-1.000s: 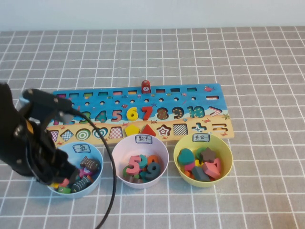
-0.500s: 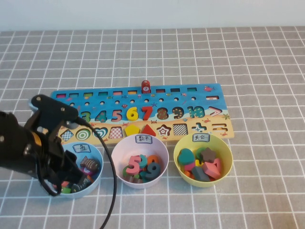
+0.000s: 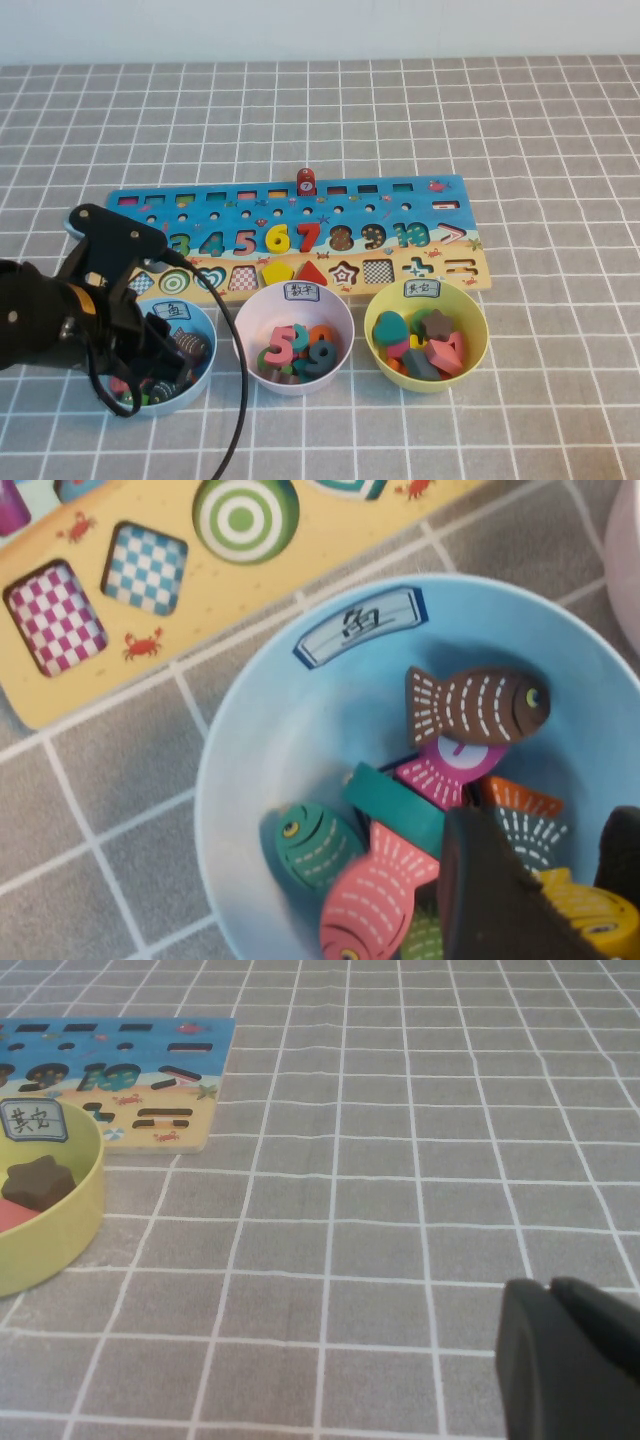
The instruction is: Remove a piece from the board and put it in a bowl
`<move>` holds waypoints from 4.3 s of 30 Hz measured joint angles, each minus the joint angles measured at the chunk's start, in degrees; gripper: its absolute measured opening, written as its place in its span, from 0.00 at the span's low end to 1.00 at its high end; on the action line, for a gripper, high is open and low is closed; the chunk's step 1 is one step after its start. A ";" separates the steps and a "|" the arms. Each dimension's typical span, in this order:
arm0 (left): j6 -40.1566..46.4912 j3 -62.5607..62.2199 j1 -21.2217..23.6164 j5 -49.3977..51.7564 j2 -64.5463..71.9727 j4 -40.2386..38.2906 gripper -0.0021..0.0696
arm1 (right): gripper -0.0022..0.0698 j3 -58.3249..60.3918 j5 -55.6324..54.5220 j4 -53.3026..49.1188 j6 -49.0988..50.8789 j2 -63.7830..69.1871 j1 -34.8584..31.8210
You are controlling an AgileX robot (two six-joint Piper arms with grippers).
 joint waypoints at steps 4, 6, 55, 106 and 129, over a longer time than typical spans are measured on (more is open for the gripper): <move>-0.12 0.00 0.00 -0.54 1.57 -0.14 0.32 | 0.01 0.00 0.00 0.00 0.00 0.00 0.00; -0.22 0.00 0.00 -0.54 2.43 -0.14 0.32 | 0.01 0.00 0.00 0.00 0.00 0.00 0.00; -2.32 9.45 0.00 -2.84 -41.52 -1.73 0.04 | 0.01 0.00 0.00 0.00 0.00 0.00 0.00; -5.14 44.19 8.38 -30.12 -68.76 -1.75 0.03 | 0.01 0.00 0.00 0.00 0.00 0.00 0.00; -5.14 44.19 15.32 -13.26 -76.73 -0.31 0.03 | 0.01 0.00 0.00 0.00 0.00 0.00 0.00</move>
